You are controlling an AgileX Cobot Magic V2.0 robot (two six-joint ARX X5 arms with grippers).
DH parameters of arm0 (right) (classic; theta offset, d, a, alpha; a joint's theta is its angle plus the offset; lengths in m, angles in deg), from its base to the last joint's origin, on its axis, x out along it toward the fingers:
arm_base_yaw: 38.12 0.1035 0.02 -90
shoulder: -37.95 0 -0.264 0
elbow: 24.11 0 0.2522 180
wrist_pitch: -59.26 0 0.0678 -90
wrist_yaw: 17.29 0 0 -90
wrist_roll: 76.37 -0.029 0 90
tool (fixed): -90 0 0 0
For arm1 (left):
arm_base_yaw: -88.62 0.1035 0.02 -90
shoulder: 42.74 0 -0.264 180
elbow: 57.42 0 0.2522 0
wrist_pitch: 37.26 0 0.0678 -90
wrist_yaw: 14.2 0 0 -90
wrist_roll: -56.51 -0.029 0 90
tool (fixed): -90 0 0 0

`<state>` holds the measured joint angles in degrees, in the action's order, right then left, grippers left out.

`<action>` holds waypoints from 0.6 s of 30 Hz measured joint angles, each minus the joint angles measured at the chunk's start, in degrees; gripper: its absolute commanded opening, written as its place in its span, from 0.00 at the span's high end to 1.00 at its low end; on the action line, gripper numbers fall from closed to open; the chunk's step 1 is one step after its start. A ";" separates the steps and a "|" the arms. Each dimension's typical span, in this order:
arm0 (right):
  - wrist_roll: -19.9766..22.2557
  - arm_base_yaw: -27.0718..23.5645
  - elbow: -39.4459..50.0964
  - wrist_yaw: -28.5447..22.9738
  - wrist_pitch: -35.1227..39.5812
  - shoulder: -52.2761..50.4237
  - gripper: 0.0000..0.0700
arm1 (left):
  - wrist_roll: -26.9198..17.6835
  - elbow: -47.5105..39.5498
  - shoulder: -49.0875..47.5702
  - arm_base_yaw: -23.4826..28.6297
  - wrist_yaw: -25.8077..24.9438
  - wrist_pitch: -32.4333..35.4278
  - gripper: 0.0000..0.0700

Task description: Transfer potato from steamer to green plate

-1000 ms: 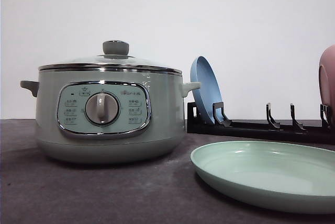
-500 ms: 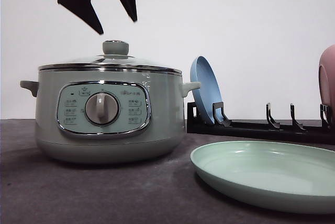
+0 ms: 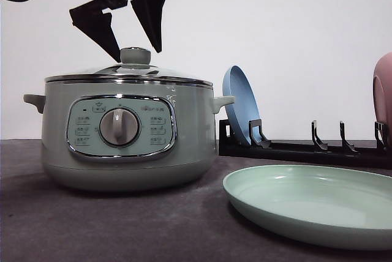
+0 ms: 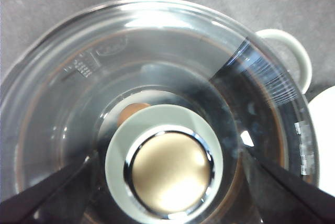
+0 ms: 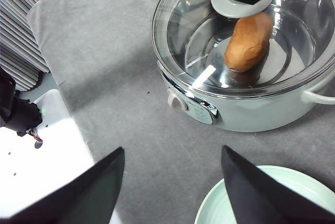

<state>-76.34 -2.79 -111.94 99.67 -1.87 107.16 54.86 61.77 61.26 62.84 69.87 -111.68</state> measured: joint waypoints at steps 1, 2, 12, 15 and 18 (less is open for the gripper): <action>0.00 0.00 0.00 0.00 0.00 0.00 0.48 | 0.00 0.00 0.27 0.00 0.00 0.00 0.22; 0.00 0.00 0.00 0.00 0.00 0.00 0.48 | 0.00 0.00 0.45 0.00 0.00 -0.02 0.22; 0.12 0.00 0.00 -0.25 0.00 0.00 0.48 | -0.09 0.07 1.22 -0.02 0.12 -0.02 0.42; 0.17 0.00 0.00 -1.33 0.00 0.00 0.48 | -0.32 0.08 1.28 0.00 0.67 -0.01 0.47; 0.20 0.00 0.00 -2.21 0.00 0.00 0.48 | -0.39 0.27 1.28 -0.12 0.45 -0.64 0.51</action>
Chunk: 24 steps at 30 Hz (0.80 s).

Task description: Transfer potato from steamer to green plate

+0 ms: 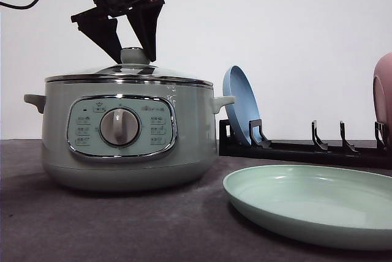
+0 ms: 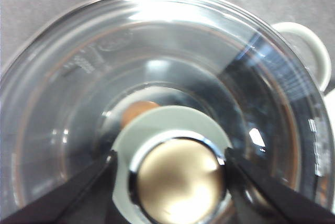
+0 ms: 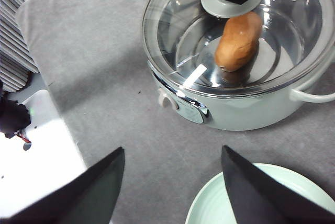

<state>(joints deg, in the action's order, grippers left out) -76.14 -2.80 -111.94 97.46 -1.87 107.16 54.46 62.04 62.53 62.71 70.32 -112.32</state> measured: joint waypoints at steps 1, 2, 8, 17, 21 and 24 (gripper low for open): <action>0.00 -0.02 0.00 -0.11 0.00 0.00 0.48 | 0.00 0.02 0.00 -0.07 -0.02 -0.13 0.55; 0.00 -0.02 0.00 -0.18 0.00 0.00 0.48 | 0.00 0.02 0.00 -0.16 -0.01 -0.22 0.59; 0.00 -0.02 0.00 -0.76 0.00 0.00 0.48 | -0.44 0.16 0.00 -0.16 0.07 -0.45 0.86; 0.00 -0.02 0.00 -0.76 0.03 0.00 0.48 | -1.29 0.41 0.00 -0.21 0.24 -0.93 0.99; 0.00 -0.03 0.00 -0.76 0.07 0.00 0.48 | -1.31 0.46 0.00 -0.21 0.27 -1.07 0.99; 0.00 -0.02 0.00 -0.78 0.07 0.00 0.48 | -1.31 0.74 0.00 -0.21 0.30 -1.34 0.99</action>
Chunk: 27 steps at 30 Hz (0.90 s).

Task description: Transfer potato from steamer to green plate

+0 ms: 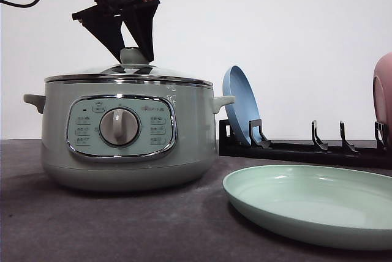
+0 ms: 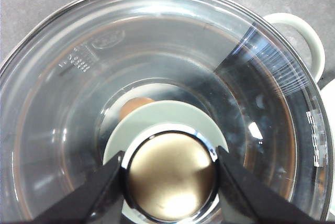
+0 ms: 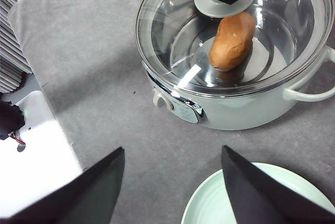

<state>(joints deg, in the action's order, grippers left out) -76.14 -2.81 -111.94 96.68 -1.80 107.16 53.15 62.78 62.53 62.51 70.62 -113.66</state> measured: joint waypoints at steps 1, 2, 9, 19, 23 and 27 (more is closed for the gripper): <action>0.00 0.00 0.00 0.01 0.02 0.00 0.48 | 0.00 0.13 0.00 0.00 0.04 -0.16 0.99; 0.00 0.00 0.00 0.02 0.02 0.00 0.48 | 0.00 0.37 0.01 0.00 0.04 -0.41 0.99; 0.00 -0.02 0.00 0.00 0.02 0.00 0.48 | 0.57 5.42 0.11 0.11 -0.08 -4.17 0.99; 0.00 -0.02 0.00 -0.15 0.06 0.00 0.48 | 0.94 14.05 0.11 1.41 3.64 -6.79 0.99; 0.00 -0.02 0.00 -0.19 0.14 0.00 0.48 | 0.94 15.94 -0.21 3.72 3.84 -7.13 0.99; 0.00 -0.02 0.00 -0.22 0.19 0.00 0.48 | 0.94 16.51 -2.10 6.92 3.91 -8.62 0.99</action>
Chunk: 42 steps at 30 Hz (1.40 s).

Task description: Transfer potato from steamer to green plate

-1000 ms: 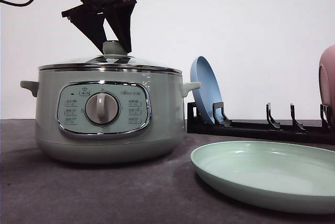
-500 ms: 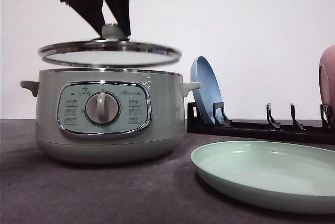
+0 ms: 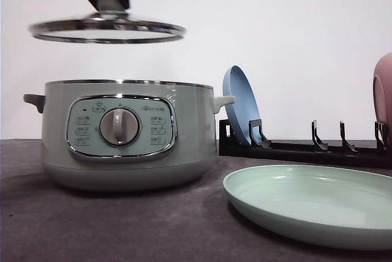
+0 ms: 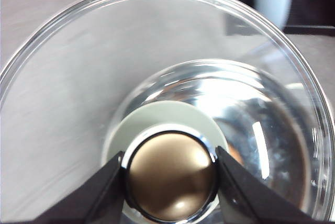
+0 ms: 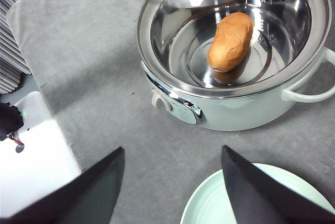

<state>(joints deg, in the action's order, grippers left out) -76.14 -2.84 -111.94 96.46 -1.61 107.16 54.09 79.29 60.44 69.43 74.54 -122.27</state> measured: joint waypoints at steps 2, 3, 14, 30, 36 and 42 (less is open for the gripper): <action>0.00 0.00 0.00 -0.02 0.18 0.00 0.48 | 0.00 0.01 -1.40 1.81 0.03 -0.26 0.99; 0.00 0.00 0.00 -0.02 0.35 0.00 0.48 | -0.01 0.13 -2.11 2.78 0.04 -0.27 0.99; -0.64 0.00 0.00 -2.73 1.12 0.18 0.41 | -0.70 0.65 -5.36 11.65 0.51 -1.82 0.99; -2.62 0.02 -6.57 -2.80 4.08 11.56 0.31 | -0.72 0.65 -5.36 15.70 0.51 -2.02 0.99; -2.61 0.21 -18.26 -2.81 4.09 22.32 0.31 | -0.72 0.65 -5.36 15.70 0.47 -2.02 0.99; -2.60 0.61 -28.31 -3.22 4.44 33.51 0.29 | -0.72 0.67 -5.36 15.70 0.47 -2.02 0.99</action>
<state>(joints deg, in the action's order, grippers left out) -78.74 -2.23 -140.25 93.24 2.83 140.67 53.37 79.96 55.08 85.13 75.01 -124.29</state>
